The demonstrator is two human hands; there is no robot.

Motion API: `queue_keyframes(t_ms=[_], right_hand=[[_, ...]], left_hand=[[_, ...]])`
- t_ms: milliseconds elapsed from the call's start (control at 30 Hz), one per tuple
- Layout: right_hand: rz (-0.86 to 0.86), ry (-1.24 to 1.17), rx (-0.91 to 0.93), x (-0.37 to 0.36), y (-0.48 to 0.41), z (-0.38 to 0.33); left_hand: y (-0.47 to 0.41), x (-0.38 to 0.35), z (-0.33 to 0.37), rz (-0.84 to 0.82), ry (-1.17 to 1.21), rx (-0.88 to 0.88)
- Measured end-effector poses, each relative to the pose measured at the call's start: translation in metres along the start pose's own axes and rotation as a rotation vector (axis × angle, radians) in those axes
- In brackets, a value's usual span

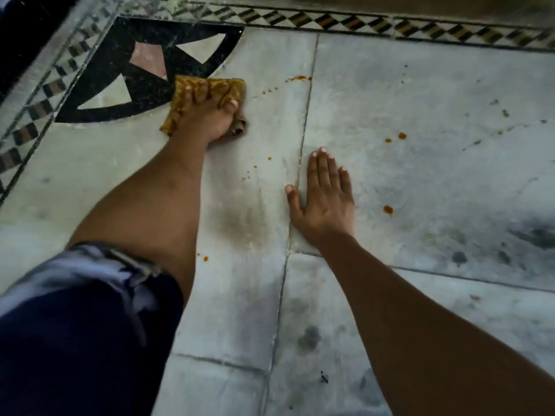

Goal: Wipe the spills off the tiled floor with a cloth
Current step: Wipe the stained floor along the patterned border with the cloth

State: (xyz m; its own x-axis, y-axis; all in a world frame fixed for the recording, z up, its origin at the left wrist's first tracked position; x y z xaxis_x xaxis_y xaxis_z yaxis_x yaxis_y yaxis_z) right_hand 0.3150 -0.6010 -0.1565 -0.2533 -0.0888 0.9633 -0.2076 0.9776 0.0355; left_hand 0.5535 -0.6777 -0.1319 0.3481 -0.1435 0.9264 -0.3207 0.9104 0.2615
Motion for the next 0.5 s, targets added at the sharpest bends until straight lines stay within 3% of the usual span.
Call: queue_keyframes(t_ms=[133,267,367,500], right_hand=[[-0.007,0.004,-0.005,0.001,-0.002,0.000],[0.000,-0.030,-0.016,0.003,0.000,-0.001],[0.001,-0.051,-0.025,0.003,0.000,-0.001],[0.002,-0.067,-0.031,0.003,0.000,-0.002]], left_hand=[[0.012,-0.016,0.036,-0.011,-0.064,-0.193],[0.061,-0.021,0.003,0.055,-0.186,-0.371],[0.036,-0.006,-0.030,0.051,-0.157,-0.210],[-0.027,0.001,0.003,0.048,-0.093,-0.088]])
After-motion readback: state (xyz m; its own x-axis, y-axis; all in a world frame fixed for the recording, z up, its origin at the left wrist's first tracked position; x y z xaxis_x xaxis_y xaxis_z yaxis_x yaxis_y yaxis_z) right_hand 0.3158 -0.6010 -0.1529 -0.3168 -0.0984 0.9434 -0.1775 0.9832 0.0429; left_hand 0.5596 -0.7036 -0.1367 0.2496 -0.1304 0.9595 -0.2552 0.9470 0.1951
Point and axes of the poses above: each hand's wrist, its own y-axis away from the middle knuckle, its own x-axis out of the back of the hand, z = x × y, the point moved 4 cm from there along -y, towards the middle knuckle, and after that the axes turned 10 degrees about -x, right-handed, at the moved point
